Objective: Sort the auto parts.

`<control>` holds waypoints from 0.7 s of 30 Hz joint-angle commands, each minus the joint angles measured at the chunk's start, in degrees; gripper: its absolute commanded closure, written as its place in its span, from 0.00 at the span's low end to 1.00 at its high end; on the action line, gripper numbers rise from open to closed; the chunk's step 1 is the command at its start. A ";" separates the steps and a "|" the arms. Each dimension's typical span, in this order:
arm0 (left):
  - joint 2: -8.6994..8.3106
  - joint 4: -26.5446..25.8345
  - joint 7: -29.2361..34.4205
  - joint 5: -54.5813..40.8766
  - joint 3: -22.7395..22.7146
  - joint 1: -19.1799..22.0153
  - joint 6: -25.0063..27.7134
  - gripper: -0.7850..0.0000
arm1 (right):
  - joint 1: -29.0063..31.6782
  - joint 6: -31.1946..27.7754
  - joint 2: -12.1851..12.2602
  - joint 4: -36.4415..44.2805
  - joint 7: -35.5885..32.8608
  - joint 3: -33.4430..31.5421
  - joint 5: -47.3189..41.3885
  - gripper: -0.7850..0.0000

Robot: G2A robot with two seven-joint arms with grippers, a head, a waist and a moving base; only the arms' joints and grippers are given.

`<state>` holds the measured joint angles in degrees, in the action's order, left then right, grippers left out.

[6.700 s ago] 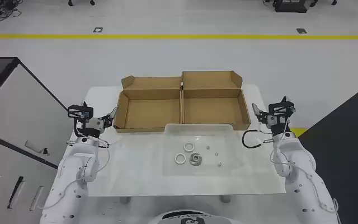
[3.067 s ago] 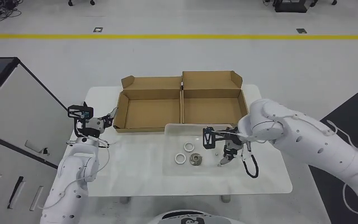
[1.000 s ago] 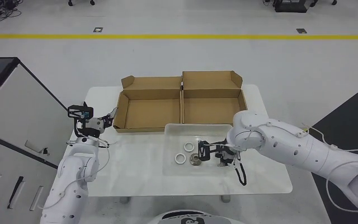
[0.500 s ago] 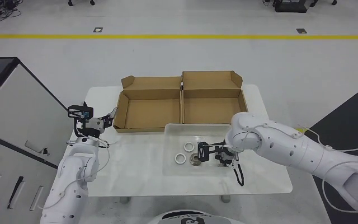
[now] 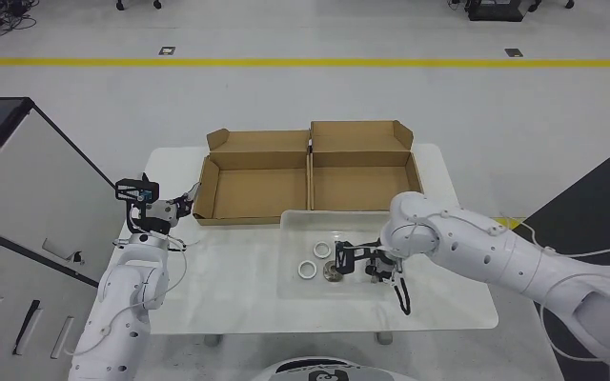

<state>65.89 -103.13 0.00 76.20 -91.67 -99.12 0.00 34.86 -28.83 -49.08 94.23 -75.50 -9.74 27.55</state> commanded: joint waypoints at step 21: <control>0.00 0.00 0.00 0.00 0.00 0.00 0.00 0.00 | -20.52 -3.79 10.98 7.74 3.82 0.00 -22.89 1.00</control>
<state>65.89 -103.13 0.00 76.20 -91.67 -99.12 0.00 15.24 -31.78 -39.09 101.61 -72.52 -9.77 5.67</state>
